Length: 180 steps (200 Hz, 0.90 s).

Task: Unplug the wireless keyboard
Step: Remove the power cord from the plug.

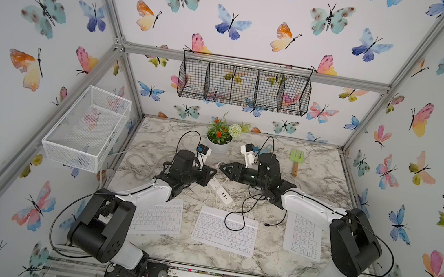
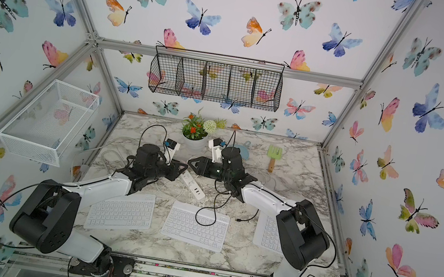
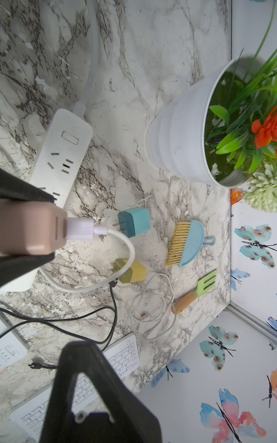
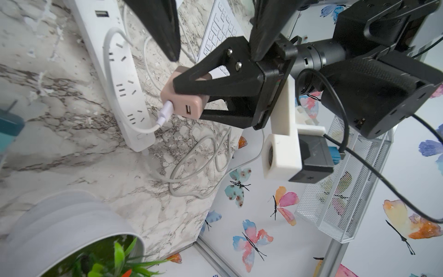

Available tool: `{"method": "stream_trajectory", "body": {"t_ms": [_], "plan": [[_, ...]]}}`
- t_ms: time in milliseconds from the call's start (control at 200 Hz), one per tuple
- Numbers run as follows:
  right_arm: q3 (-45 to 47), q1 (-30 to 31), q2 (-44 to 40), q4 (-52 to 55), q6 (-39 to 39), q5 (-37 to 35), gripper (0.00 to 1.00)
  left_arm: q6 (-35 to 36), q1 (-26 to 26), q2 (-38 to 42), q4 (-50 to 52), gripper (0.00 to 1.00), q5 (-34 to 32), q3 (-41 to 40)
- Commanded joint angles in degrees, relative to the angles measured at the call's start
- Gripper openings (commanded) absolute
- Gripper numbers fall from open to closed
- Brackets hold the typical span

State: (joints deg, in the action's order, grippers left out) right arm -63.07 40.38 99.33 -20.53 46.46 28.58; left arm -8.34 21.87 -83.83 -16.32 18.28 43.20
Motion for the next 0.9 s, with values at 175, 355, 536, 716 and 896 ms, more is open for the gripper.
{"method": "stream_trajectory", "body": {"t_ms": [175,355,536,716,896], "plan": [[-2.47,0.05,5.02,-3.59,4.26,0.50,0.49,0.69,0.46,3.21,-3.38,0.00,0.99,-1.54],[-4.96,0.05,8.25,-5.30,5.80,0.94,0.50,0.76,0.84,3.90,-3.63,0.00,2.11,-2.33],[-6.49,0.07,10.60,-6.27,7.10,1.30,0.45,0.45,1.31,4.88,-4.29,0.00,2.88,-3.68],[-7.02,0.05,11.92,-6.89,8.24,1.76,0.39,-0.16,1.48,6.25,-5.68,0.00,3.18,-4.96],[-7.48,0.12,13.53,-8.64,9.88,3.36,0.29,-1.46,1.68,6.66,-7.48,0.00,3.07,-5.92]]}}
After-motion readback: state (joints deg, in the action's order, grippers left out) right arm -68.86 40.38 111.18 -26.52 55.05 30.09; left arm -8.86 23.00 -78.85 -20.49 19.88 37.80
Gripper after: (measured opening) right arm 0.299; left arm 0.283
